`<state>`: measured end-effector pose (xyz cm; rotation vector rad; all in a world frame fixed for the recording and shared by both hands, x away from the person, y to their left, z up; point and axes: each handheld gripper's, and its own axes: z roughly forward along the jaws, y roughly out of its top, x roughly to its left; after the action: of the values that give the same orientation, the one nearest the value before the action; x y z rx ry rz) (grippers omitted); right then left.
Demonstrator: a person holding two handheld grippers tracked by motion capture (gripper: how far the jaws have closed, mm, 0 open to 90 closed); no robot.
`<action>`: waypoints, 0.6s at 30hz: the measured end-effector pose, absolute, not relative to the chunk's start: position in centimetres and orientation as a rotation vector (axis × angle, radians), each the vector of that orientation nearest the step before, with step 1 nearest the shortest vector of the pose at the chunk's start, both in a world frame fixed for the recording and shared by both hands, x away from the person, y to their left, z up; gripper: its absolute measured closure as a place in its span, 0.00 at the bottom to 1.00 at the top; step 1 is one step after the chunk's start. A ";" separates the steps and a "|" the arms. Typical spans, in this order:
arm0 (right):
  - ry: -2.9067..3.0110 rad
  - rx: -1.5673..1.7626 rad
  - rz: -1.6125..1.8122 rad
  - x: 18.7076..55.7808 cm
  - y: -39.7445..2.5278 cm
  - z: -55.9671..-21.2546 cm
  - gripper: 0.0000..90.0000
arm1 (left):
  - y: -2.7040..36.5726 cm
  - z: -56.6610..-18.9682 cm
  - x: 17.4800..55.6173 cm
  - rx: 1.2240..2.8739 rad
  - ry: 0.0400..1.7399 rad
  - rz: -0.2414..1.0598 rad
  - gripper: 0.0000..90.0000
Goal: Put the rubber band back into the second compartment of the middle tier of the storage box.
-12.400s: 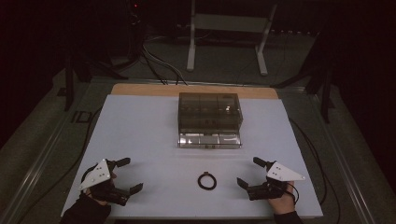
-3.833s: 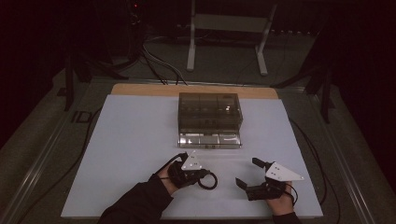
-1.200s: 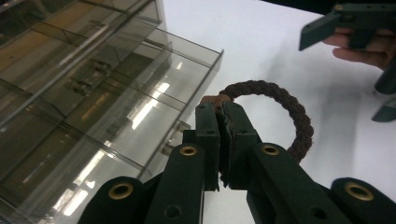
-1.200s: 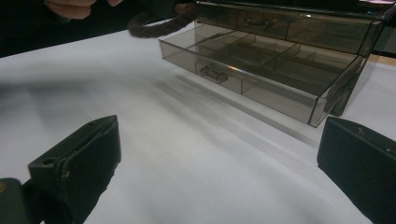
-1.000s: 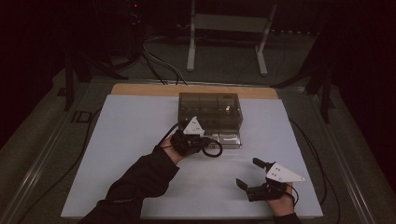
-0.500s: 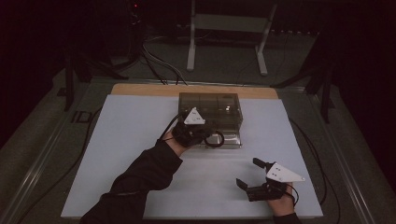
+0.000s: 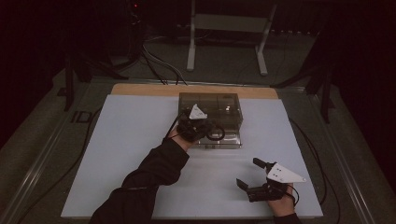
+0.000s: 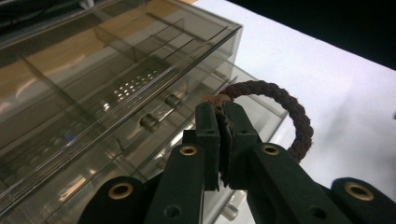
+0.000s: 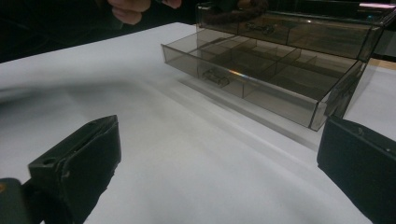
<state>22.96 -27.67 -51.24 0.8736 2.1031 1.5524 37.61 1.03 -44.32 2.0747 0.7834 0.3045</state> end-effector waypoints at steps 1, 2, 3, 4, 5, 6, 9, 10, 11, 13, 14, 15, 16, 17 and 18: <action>2.101 0.872 1.554 22.9 -27.7 -51.2 0.00 | 1.1 -44.5 37.7 2.075 0.791 0.309 0.97; 2.103 0.872 1.552 22.9 -27.7 -51.2 0.00 | 1.1 -44.6 37.8 2.075 0.800 0.318 0.97; 2.103 0.873 1.552 22.9 -27.7 -51.2 0.00 | 1.2 -44.8 38.0 2.072 0.811 0.311 0.97; 2.103 0.875 1.555 23.0 -27.7 -51.2 0.00 | 1.3 -44.9 38.1 2.069 0.817 0.312 0.97; 2.104 0.875 1.556 23.0 -27.7 -51.2 0.00 | 1.4 -45.0 38.2 2.067 0.825 0.311 0.97; 2.104 0.872 1.554 22.9 -27.6 -51.2 0.00 | 1.4 -45.2 38.3 2.070 0.829 0.309 0.97; 2.106 0.872 1.554 22.9 -27.6 -51.2 0.00 | 1.6 -45.5 38.4 2.074 0.844 0.318 0.97; 2.106 0.873 1.556 23.0 -27.6 -51.3 0.00 | 1.6 -45.6 38.4 2.072 0.848 0.325 0.97; 2.106 0.873 1.555 23.0 -27.6 -51.2 0.00 | 1.6 -45.7 38.4 2.075 0.850 0.324 0.97; 2.107 0.870 1.553 22.9 -27.6 -51.2 0.00 | 1.7 -45.9 38.5 2.079 0.855 0.324 0.97; 2.108 0.872 1.554 22.9 -27.6 -51.3 0.00 | 1.8 -46.0 38.5 2.077 0.861 0.322 0.97; 2.108 0.875 1.555 23.0 -27.6 -51.3 0.00 | 1.8 -46.1 38.6 2.076 0.864 0.316 0.97; 2.109 0.875 1.554 23.0 -27.6 -51.3 0.00 | 1.8 -46.3 38.6 2.080 0.862 0.317 0.97; 2.107 0.873 1.553 23.0 -27.6 -51.2 0.00 | 1.8 -46.4 38.6 2.086 0.859 0.321 0.97; 2.106 0.871 1.552 23.0 -27.6 -51.2 0.00 | 1.8 -46.6 38.6 2.091 0.861 0.319 0.97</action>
<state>22.95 -27.63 -51.24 0.8714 2.1061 1.5524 38.60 1.80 -46.57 2.0907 0.8608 0.3195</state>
